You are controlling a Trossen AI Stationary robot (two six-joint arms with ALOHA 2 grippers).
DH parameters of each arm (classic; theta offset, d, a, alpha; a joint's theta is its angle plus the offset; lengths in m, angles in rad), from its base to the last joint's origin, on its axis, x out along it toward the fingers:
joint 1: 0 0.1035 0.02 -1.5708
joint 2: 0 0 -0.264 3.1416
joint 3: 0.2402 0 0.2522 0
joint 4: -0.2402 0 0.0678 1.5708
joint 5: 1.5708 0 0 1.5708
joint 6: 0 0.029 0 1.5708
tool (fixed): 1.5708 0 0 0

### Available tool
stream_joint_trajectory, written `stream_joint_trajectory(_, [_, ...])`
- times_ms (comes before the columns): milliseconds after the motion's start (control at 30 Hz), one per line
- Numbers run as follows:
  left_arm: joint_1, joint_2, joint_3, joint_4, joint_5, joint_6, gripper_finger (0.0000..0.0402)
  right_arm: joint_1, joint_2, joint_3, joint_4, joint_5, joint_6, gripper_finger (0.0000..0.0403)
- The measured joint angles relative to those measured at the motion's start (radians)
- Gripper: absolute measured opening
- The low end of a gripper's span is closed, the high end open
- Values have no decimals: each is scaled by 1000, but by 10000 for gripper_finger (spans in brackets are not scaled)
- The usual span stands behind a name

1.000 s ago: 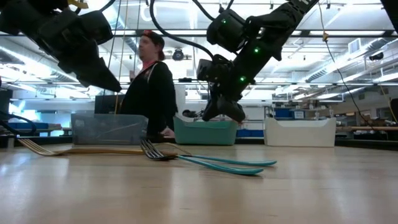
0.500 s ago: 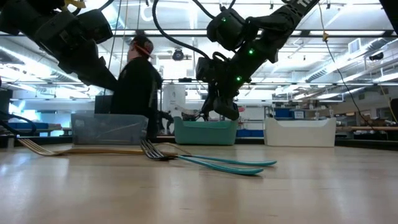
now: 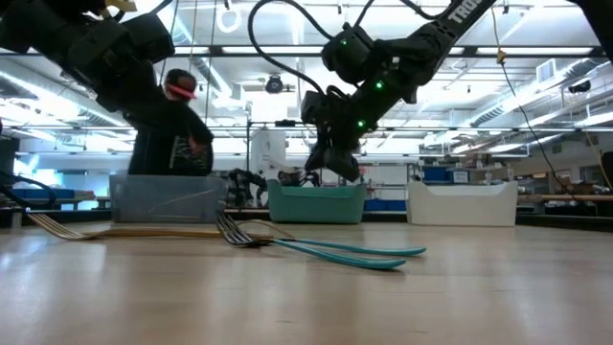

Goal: Sort silverware by color (type)
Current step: Put the orange fork into the blue bin

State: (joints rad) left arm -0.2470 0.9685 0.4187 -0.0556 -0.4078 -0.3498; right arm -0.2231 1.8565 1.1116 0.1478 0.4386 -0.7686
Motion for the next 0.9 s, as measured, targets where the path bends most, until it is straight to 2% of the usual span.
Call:
stream_joint_trajectory(100, [0,0,0,28,-2,26,112,-36,0,33,-25,-65,-17,14])
stream_joint_trajectory(433, [2,0,0,61,-2,58,112,-157,26,177,-174,-187,-18,14])
stream_joint_trajectory(900, [4,0,0,75,-2,74,112,-231,56,182,-74,-236,-61,14])
